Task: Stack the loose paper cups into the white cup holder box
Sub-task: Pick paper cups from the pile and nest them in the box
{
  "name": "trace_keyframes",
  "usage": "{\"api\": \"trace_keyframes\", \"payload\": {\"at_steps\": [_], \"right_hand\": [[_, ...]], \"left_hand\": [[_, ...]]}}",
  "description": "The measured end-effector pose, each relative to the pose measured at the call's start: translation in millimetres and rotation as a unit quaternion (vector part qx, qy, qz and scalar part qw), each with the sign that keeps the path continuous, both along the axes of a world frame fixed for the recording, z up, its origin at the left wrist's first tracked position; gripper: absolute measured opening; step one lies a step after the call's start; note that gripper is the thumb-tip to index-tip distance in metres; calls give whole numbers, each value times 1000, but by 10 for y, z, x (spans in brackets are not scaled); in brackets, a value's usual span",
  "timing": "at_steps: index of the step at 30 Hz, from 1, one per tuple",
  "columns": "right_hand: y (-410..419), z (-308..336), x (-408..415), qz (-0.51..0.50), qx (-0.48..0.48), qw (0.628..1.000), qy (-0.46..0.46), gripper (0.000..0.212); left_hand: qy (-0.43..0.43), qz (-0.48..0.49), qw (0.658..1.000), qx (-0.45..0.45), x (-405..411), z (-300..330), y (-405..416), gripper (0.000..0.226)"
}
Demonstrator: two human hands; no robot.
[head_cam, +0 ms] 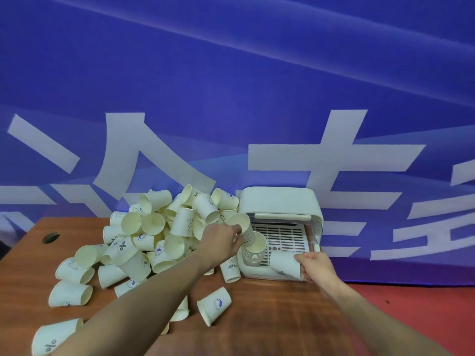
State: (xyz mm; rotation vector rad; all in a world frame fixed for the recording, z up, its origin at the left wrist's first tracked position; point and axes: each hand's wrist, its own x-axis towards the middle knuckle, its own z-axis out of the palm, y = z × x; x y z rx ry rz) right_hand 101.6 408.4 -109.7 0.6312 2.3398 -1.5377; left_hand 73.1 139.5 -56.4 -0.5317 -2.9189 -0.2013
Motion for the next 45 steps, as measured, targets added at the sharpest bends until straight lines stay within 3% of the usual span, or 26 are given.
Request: {"api": "trace_keyframes", "payload": {"at_steps": [15,34,40,45], "right_hand": [[146,-292,-111,-25,9,1000,-8,47],[139,-384,-202,5,67,998,-8,41],[43,-94,-196,56,165,982,74,33],[-113,239,-167,170,309,921,165,34]], "left_hand": [[-35,-62,991,-117,-196,-296,287,27],[-92,-82,981,-149,-262,-488,373,35],[-91,-51,984,-142,-199,-398,294,39],[-99,-22,987,-128,-122,-388,165,38]]}}
